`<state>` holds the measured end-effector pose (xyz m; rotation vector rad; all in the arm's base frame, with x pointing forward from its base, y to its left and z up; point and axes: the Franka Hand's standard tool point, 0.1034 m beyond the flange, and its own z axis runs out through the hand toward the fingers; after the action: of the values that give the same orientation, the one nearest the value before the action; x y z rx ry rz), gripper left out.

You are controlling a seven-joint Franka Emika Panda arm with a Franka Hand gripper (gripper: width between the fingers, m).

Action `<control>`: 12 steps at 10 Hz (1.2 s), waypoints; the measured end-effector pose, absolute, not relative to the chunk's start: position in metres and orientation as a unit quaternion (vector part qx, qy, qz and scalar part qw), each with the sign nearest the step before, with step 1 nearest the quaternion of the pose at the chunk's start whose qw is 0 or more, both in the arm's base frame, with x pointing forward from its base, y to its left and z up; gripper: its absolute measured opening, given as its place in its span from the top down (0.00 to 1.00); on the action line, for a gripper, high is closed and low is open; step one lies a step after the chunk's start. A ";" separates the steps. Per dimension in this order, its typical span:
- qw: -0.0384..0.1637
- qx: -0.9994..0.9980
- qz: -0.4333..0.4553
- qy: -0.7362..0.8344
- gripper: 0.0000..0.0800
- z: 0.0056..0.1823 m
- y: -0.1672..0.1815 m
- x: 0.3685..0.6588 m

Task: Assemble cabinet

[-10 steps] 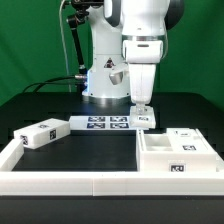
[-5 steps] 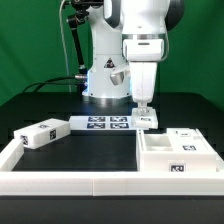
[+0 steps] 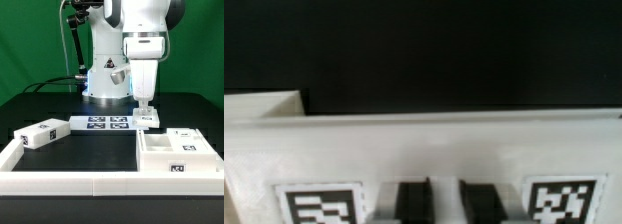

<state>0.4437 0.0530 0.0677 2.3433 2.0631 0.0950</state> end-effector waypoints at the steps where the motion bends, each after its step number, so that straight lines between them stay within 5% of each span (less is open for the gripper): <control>1: 0.008 0.749 0.029 0.662 0.91 0.066 0.053 0.442; 12: -0.004 0.747 0.024 0.664 0.91 0.054 0.056 0.443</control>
Offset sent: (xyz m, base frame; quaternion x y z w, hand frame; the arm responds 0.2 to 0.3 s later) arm 0.0093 0.0090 0.0042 0.0100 0.0060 -0.0189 0.9998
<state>0.4426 0.0564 0.0536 2.3541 2.0908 0.0744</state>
